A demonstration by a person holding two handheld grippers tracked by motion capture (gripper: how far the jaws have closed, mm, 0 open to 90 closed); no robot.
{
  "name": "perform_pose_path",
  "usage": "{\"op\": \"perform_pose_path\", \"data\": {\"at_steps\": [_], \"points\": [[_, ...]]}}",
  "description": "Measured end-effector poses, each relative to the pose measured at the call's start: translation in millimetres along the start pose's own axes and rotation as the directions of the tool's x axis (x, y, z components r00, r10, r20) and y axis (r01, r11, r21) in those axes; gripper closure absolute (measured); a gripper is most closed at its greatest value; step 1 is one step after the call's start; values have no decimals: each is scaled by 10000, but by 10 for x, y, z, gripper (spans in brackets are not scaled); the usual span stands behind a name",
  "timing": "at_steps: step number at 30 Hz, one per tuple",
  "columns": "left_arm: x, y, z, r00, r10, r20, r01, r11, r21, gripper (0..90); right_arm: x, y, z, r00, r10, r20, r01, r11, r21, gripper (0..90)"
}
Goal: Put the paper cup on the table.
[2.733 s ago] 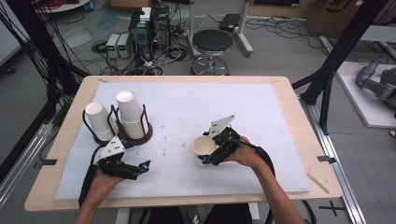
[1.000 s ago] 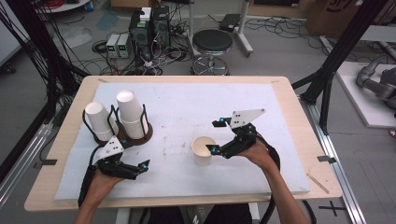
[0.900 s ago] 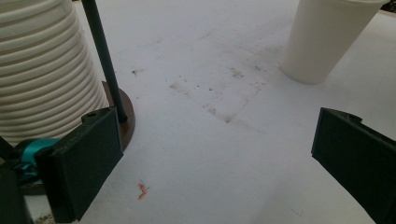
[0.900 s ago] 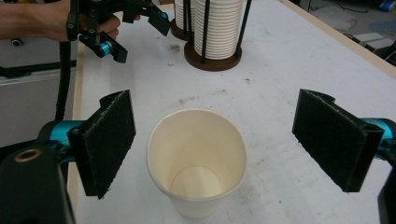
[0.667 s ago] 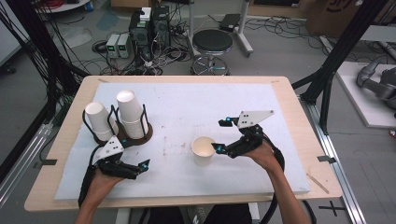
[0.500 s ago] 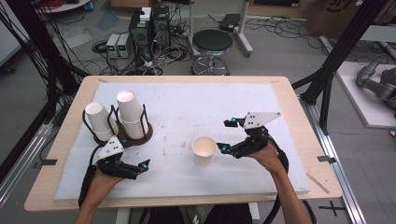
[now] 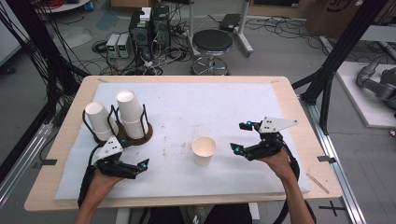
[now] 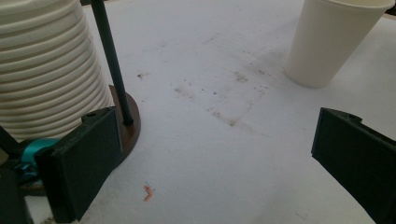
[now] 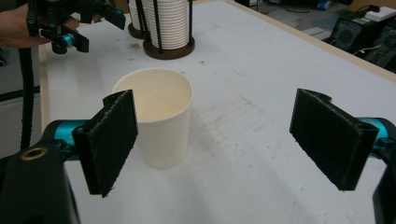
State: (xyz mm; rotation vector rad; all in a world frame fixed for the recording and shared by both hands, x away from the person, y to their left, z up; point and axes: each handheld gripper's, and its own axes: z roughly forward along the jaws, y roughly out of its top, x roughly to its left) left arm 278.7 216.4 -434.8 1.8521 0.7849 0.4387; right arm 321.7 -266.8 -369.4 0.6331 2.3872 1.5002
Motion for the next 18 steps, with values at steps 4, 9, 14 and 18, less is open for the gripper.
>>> {"op": "perform_pose_path", "data": {"at_steps": [4,9,14,18], "points": [[7,-3,-1,10000,6,-14,-6,10000,-5,17,-29,-121,-61,9986,289,436,-281,9994,-195,166],[2,-6,1,10000,-11,9,11,10000,4,18,-56,-188,-76,9970,442,633,-435,9990,-124,166],[13,-9,-14,10000,-42,-77,42,10000,-63,17,-62,-243,-108,9944,534,912,-523,9985,-146,167],[8,-19,-14,10000,-60,-48,59,10000,-76,18,-81,-312,-147,9916,749,1054,-733,9971,-186,166]]}}
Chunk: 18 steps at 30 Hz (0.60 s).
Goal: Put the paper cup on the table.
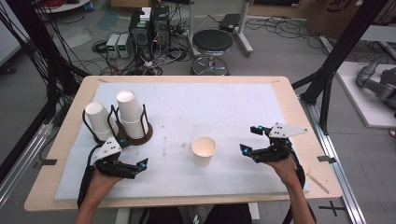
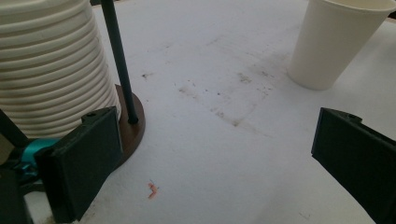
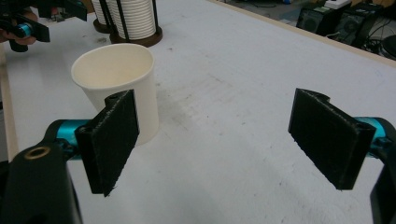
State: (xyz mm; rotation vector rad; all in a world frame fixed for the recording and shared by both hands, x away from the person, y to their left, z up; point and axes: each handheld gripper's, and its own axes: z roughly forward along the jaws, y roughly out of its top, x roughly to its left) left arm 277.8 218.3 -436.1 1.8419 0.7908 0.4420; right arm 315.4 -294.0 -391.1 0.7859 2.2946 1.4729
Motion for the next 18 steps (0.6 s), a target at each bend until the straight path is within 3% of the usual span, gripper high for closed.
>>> {"op": "perform_pose_path", "data": {"at_steps": [18], "points": [[14,-17,-1,10000,-71,-56,70,10000,-53,17,-57,-163,14,9989,392,241,-391,9992,-45,167]]}}
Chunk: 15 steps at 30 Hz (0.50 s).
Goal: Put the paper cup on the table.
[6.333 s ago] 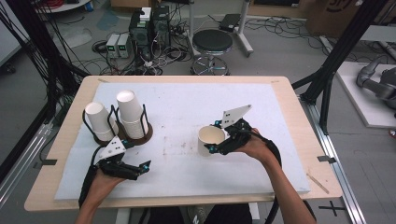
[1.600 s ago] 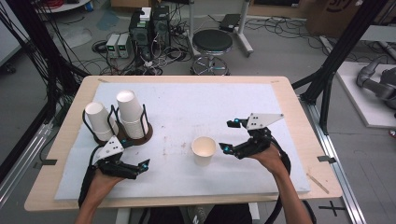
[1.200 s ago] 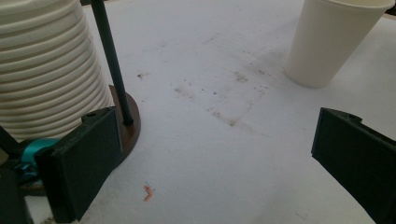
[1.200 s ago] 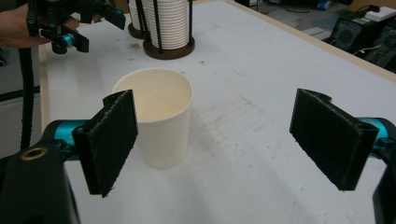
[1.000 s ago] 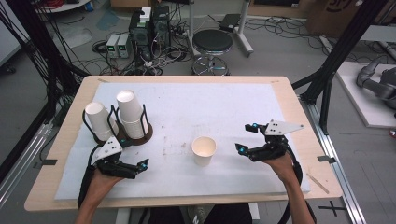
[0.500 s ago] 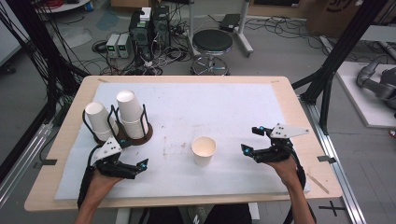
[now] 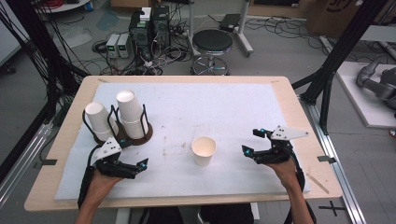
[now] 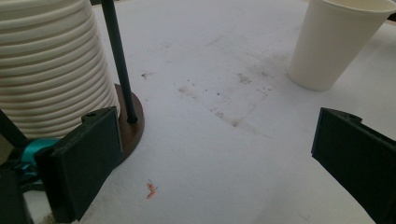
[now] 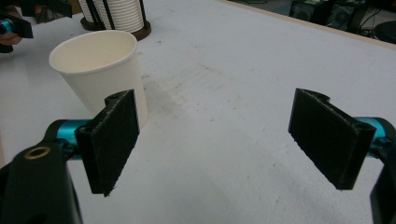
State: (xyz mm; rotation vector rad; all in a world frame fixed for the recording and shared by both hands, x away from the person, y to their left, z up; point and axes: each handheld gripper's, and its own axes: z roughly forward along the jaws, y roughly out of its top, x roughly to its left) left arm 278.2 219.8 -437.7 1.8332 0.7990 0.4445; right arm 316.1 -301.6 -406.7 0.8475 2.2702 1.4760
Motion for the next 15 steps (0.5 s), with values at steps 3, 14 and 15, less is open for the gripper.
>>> {"op": "perform_pose_path", "data": {"at_steps": [3,14,15], "points": [[20,-16,-15,9999,-54,-110,54,10000,-15,17,2,-6,-2,10000,-9,20,9,10000,-7,166],[55,-22,-42,9999,-118,-95,117,9999,-59,18,-3,-43,-2,10000,70,6,-70,10000,65,167],[57,-22,-40,9999,-116,-96,116,9999,-46,17,-6,-46,-2,10000,53,13,-53,10000,62,167]]}}
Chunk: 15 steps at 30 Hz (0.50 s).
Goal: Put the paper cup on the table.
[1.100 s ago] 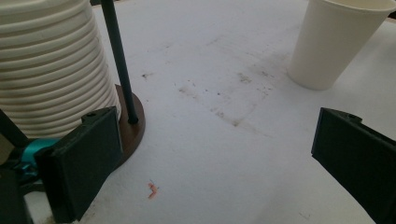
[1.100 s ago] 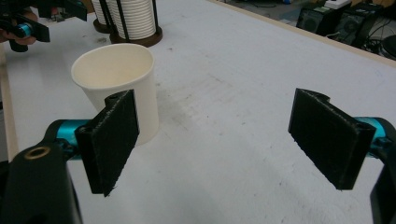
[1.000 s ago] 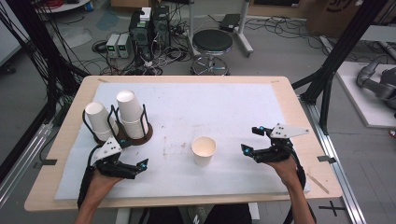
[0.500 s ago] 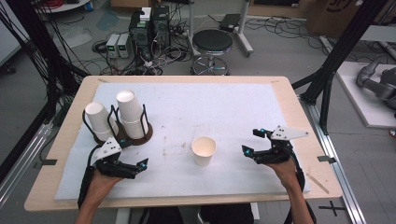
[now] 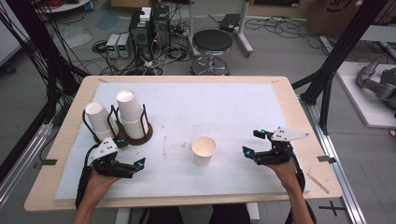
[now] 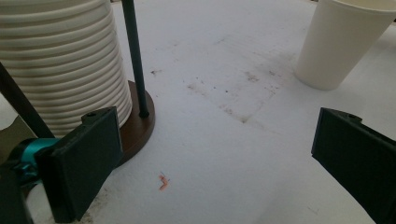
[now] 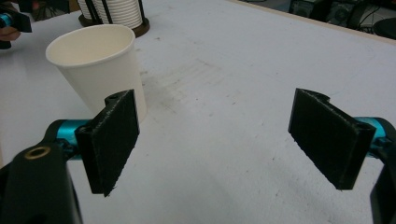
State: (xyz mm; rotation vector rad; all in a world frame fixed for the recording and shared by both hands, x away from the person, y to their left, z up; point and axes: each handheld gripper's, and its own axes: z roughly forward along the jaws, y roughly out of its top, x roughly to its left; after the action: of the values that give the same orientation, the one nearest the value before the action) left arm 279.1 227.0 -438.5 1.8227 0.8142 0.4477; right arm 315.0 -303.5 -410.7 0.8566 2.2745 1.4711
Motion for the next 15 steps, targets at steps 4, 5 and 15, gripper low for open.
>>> {"op": "perform_pose_path", "data": {"at_steps": [4,5,15], "points": [[-1,-2,3,10000,-3,20,3,10000,9,17,-1,-9,1,10000,17,22,-17,10000,22,167],[-3,-2,3,10000,14,29,-14,10000,14,17,0,-12,4,10000,14,25,-14,10000,32,167],[-2,-1,-1,10000,35,57,-35,10000,21,17,4,-53,28,10000,50,14,-50,9999,154,166]]}}
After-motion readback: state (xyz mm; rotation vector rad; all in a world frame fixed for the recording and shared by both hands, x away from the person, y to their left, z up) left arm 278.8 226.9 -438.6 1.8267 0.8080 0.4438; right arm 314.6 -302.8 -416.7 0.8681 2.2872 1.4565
